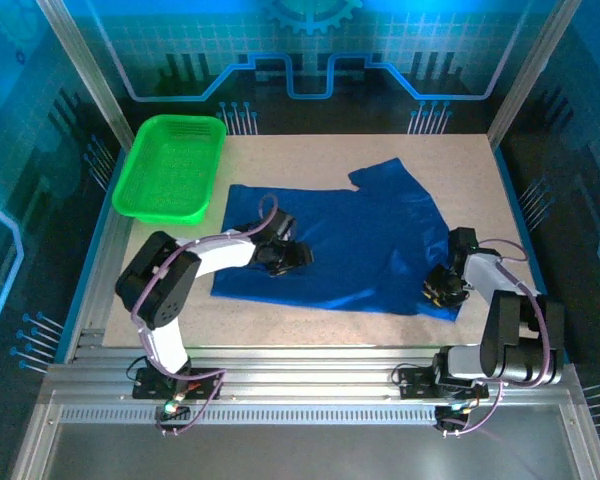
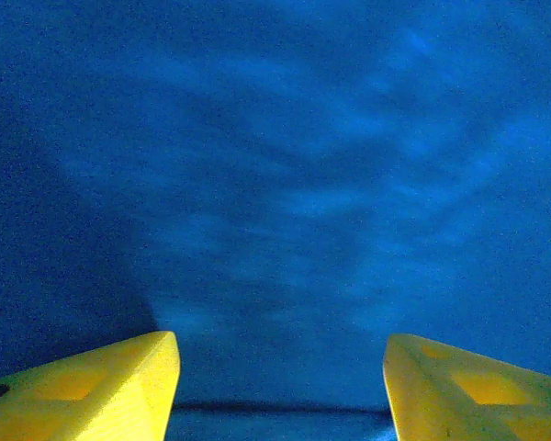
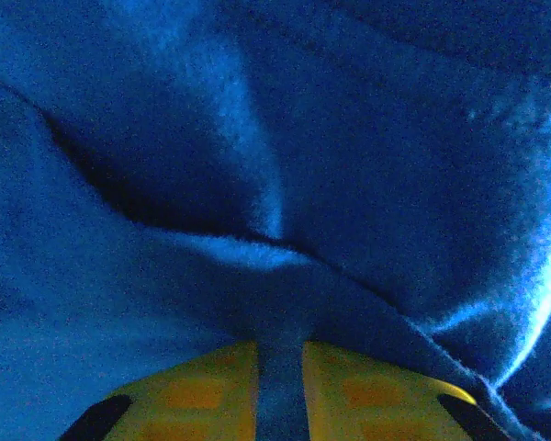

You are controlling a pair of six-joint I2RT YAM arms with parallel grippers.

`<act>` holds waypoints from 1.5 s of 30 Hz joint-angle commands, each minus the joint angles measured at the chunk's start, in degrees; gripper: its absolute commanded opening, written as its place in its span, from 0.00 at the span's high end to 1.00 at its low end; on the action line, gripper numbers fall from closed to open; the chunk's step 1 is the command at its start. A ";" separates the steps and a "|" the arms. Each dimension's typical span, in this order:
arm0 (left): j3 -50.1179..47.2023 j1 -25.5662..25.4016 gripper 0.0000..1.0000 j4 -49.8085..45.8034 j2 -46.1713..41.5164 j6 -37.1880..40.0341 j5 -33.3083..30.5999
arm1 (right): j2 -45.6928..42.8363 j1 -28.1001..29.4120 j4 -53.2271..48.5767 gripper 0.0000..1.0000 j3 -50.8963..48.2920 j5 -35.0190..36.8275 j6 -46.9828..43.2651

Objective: Fold and stack the t-shirts

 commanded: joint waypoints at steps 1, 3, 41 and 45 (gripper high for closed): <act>-4.15 2.36 0.38 -6.28 -0.59 -2.14 -6.27 | 0.94 -1.86 -7.51 0.78 -0.54 9.77 2.50; -5.29 2.78 0.38 -7.48 -0.86 -1.77 -7.84 | 0.31 -3.01 -7.84 0.78 -0.99 9.98 3.12; 0.13 -6.29 0.33 8.16 -8.58 1.30 8.42 | 30.47 33.08 -20.42 0.49 44.03 13.55 -29.79; -1.20 -6.28 0.33 8.32 -9.10 1.27 7.96 | 32.58 32.83 -20.48 0.50 42.59 15.61 -30.46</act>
